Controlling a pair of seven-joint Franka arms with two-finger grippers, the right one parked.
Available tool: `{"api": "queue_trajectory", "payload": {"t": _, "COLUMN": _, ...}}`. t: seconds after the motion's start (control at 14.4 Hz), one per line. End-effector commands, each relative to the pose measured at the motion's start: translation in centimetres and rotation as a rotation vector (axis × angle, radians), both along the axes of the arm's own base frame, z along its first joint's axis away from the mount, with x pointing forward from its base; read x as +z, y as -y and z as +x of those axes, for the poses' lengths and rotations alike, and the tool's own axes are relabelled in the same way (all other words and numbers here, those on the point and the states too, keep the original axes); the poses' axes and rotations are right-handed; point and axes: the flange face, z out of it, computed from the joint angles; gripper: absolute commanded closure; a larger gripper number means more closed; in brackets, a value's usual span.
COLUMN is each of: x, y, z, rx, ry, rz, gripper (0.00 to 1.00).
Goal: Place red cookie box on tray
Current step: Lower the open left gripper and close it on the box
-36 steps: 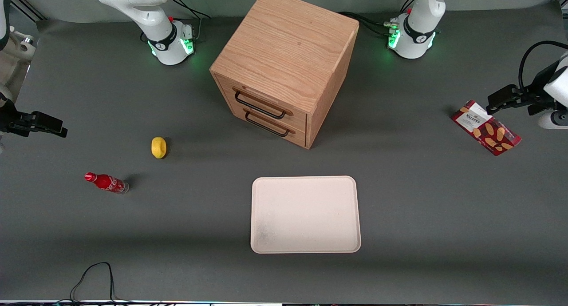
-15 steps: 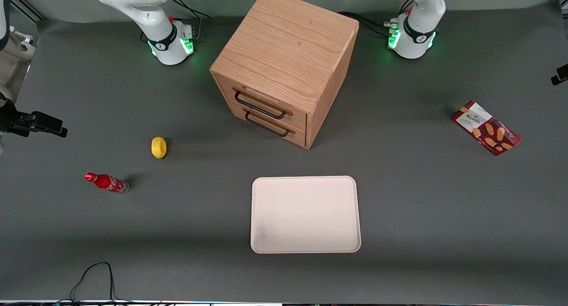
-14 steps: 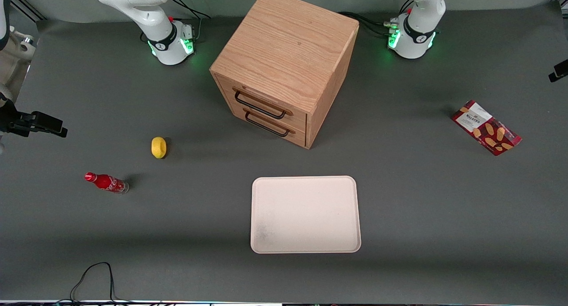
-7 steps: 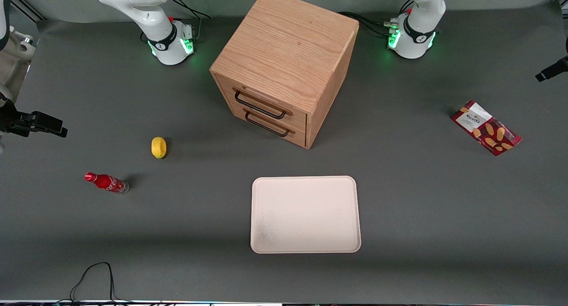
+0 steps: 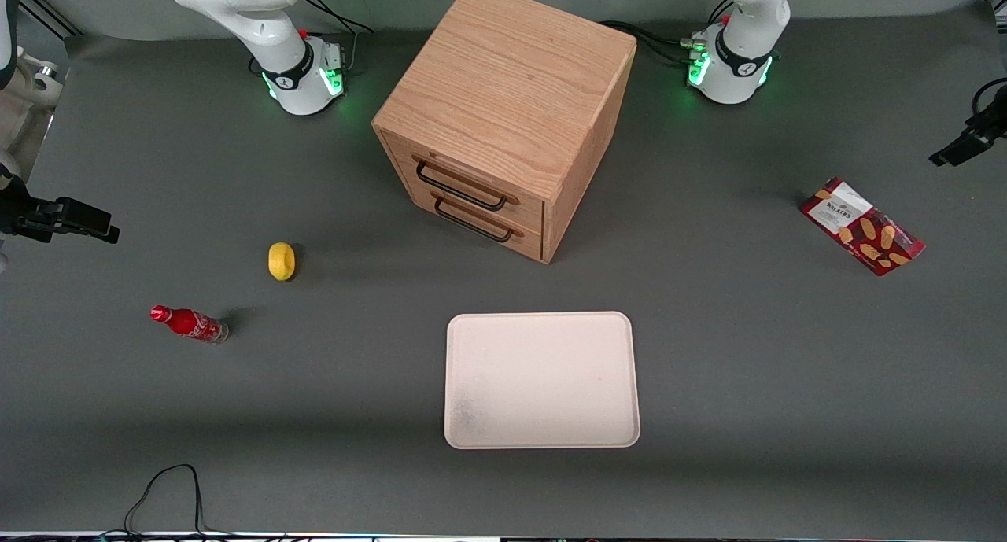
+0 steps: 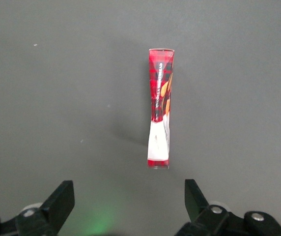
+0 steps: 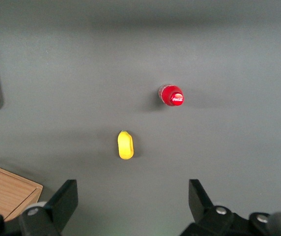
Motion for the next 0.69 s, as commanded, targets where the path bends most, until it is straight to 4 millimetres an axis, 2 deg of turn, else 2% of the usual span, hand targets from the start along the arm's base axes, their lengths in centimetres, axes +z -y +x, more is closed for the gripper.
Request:
{"api": "queue_trajectory", "payload": {"t": 0.0, "x": -5.3, "y": 0.7, "z": -1.0, "rx": 0.013, "ry": 0.029, "rz": -0.011, "gripper": 0.00}}
{"api": "queue_trajectory", "payload": {"t": 0.42, "x": -13.1, "y": 0.0, "z": 0.7, "rx": 0.035, "ry": 0.071, "rz": -0.021, "gripper": 0.00}}
{"api": "queue_trajectory", "payload": {"t": 0.62, "x": -15.2, "y": -0.2, "z": 0.7, "rx": 0.048, "ry": 0.093, "rz": -0.018, "gripper": 0.00}}
